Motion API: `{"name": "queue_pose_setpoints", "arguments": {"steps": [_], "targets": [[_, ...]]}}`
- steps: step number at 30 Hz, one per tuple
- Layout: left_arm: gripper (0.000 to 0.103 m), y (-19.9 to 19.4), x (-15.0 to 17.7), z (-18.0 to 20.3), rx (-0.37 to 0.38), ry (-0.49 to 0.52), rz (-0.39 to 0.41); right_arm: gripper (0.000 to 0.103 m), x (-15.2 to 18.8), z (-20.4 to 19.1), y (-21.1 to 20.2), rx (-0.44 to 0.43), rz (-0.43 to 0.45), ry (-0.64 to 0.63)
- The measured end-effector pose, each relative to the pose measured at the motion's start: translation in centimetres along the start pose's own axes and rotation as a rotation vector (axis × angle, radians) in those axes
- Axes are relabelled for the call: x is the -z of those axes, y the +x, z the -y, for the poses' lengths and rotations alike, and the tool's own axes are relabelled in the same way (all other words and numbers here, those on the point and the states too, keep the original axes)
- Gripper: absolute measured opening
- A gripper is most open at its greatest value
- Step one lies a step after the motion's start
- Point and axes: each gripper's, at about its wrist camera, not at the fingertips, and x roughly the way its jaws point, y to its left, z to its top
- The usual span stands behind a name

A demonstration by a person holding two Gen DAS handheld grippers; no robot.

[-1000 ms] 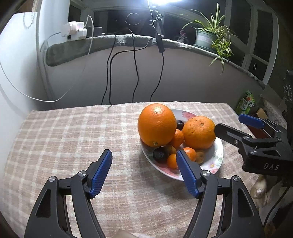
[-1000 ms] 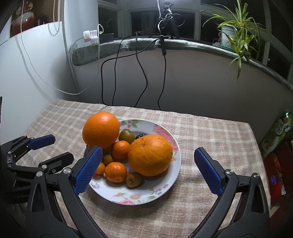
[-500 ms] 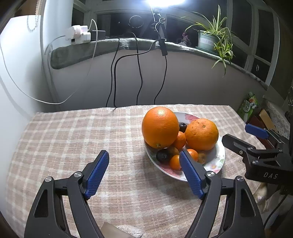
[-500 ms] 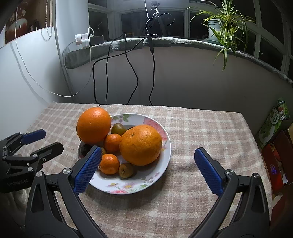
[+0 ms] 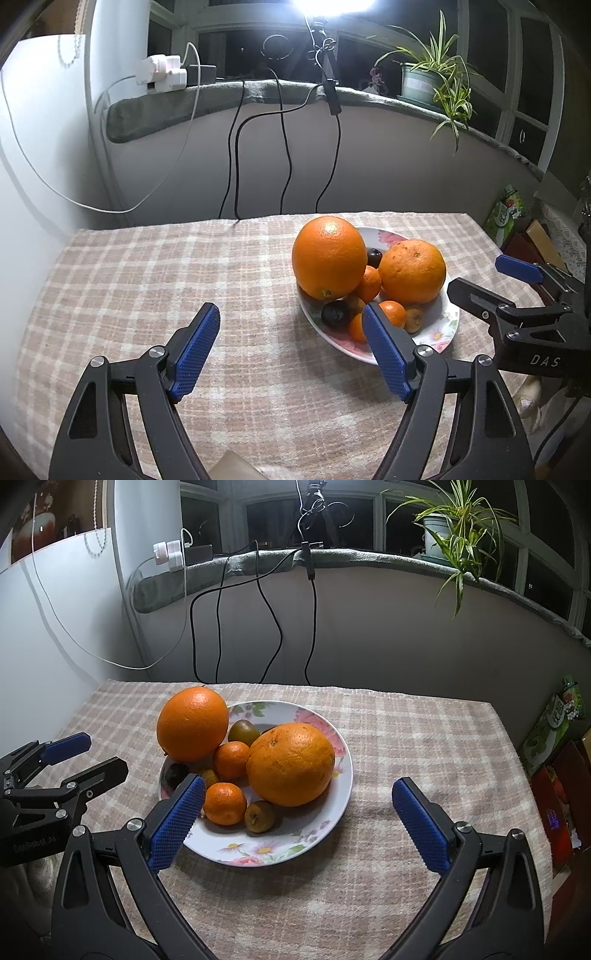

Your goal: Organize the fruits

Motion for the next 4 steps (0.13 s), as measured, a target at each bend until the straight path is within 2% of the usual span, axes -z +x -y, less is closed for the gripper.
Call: {"name": "queue_pose_setpoints", "arguments": {"steps": [4], "targets": [[0.079,0.13,-0.03,0.0,0.004,0.003,-0.004,0.103,0.06,0.09,0.06,-0.001,0.0,0.002]]}}
